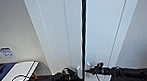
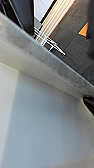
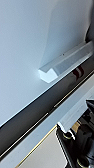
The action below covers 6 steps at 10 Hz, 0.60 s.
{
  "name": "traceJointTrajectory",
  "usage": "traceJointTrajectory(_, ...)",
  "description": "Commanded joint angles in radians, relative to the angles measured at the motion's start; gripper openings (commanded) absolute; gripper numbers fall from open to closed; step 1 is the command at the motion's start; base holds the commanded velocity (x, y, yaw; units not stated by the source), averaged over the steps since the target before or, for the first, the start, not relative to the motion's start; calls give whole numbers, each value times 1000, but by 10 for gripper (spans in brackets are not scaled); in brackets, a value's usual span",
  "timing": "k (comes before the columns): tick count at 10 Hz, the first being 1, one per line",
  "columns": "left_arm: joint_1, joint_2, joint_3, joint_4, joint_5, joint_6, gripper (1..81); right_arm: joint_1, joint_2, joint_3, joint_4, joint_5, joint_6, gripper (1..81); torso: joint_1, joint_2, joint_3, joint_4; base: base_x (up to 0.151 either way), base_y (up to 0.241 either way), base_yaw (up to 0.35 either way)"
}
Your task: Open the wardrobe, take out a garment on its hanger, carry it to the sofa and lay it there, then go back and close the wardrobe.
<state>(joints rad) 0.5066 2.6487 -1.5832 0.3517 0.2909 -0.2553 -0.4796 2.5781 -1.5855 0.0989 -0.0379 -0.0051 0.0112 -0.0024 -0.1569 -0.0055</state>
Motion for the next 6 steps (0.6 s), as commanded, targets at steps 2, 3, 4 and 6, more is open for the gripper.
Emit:
traceJointTrajectory(2, -89, 61, 233, -79, -81, 5, 811, 109, 29, 174, 2, -50, 8, 811, 0, 0, 0, 0, 0, 0, 0)
traceJointTrajectory(3, -82, 61, 242, -77, -79, 5, 811, 103, 27, 187, 1, -50, 8, 811, 0, 0, 0, 0, 0, 0, 0)
traceJointTrajectory(4, -79, 61, 261, -74, -58, 5, 811, 97, 21, 208, -1, -51, 7, 811, 0, 0, 0, 0, 0, 0, 0)
traceJointTrajectory(6, -69, 48, 302, -77, -50, 5, 811, 80, -8, 251, -2, -50, 7, 811, 0, 0, 0, 0, 0, 0, 0)
